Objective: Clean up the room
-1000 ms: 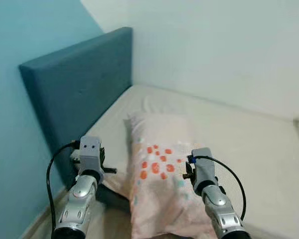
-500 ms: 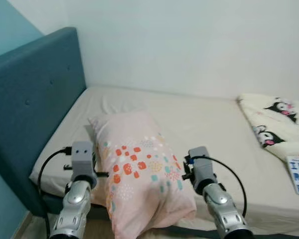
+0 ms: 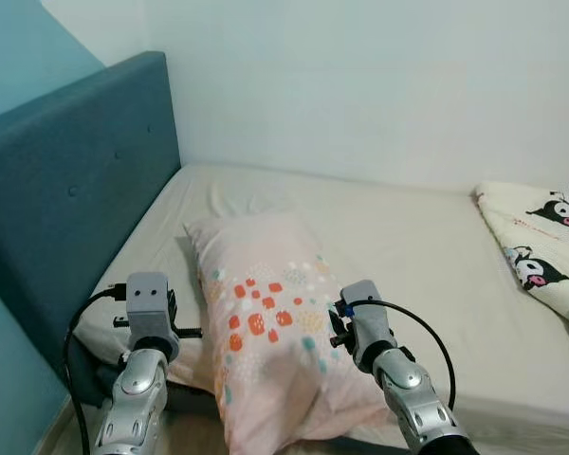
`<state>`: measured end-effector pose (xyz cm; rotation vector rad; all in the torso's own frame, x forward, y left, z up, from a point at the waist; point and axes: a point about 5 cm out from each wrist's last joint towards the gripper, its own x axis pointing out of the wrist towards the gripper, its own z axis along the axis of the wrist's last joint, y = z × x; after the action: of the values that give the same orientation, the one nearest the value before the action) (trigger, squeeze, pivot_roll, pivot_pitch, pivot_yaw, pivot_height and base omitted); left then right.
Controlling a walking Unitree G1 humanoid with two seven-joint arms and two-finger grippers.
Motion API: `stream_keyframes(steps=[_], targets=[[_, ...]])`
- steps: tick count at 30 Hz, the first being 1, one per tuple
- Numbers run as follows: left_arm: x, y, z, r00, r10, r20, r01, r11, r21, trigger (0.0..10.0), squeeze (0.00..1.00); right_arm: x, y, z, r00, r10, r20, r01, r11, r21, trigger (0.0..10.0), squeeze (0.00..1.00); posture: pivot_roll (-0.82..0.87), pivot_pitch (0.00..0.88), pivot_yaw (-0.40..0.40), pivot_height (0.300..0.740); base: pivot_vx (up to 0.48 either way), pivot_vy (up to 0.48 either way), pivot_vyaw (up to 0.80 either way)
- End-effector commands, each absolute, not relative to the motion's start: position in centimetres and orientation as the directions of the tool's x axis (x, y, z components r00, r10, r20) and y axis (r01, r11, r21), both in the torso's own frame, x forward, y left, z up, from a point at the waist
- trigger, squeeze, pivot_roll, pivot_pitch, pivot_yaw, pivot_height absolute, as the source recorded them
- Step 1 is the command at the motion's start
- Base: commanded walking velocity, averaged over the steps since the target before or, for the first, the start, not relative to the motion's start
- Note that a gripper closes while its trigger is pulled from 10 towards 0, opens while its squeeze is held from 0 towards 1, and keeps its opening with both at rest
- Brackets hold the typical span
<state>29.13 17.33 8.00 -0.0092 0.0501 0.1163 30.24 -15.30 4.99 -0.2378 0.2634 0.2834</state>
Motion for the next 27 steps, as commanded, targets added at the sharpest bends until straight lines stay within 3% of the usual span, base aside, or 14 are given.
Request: stream_keyframes(steps=[1,9,20,27], targets=[[29.12,16.92,8.17,0.993,0.112,-0.04,-0.113,0.993,-0.021,10.0,0.0,30.31,-15.17,5.13,0.927,0.252,-0.279,-0.314,0.928,-0.203,10.0,0.0,0.02,0.0,-0.057,0.74,0.3,0.0,0.0],[29.32,16.73,8.44,0.994,0.105,-0.034,-0.106,0.994,-0.029,10.0,0.0,30.28,-15.14,5.07,0.926,0.253,-0.279,-0.315,0.926,-0.207,10.0,0.0,0.02,0.0,-0.056,0.74,0.285,0.0,0.0],[29.43,16.9,8.58,0.993,0.111,-0.034,-0.112,0.993,-0.03,10.0,0.0,30.34,-15.1,5.06,0.927,0.249,-0.28,-0.312,0.927,-0.207,10.0,0.0,0.02,0.0,-0.057,0.74,0.0,0.0,0.0],[29.52,17.55,8.46,0.988,0.146,-0.046,-0.148,0.989,-0.031,10.0,0.0,30.81,-15.88,5.36,0.948,0.178,-0.264,-0.235,0.951,-0.203,10.0,0.0,0.02,0.0,-0.055,0.74,0.0,0.0,0.0]])
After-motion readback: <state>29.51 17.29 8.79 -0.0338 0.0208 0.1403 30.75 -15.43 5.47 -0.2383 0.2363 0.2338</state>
